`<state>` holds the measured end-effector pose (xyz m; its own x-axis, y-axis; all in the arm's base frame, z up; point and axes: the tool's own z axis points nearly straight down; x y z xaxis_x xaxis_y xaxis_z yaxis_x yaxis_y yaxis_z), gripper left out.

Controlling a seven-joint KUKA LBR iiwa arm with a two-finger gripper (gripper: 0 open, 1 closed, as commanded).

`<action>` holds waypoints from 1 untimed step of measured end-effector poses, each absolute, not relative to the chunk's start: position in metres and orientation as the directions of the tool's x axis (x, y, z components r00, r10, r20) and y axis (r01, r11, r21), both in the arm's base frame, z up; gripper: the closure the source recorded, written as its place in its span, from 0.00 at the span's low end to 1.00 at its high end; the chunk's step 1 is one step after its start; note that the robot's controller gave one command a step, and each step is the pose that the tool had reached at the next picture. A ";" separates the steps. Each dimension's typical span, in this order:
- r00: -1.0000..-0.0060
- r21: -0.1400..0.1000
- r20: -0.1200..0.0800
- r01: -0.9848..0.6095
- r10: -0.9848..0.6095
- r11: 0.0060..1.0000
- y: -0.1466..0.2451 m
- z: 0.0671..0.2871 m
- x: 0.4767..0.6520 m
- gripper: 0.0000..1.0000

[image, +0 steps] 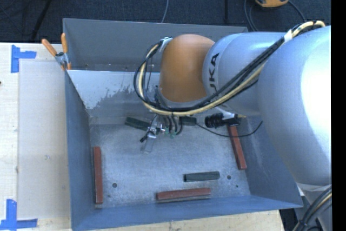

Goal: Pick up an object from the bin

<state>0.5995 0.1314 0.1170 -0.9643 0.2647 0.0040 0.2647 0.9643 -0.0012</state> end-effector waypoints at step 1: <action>-0.957 -0.001 -0.002 0.290 0.290 0.957 0.089 0.134 0.602 0.00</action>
Offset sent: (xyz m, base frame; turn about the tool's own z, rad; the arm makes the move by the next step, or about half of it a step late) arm 0.0190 0.0244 -0.0464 -0.0851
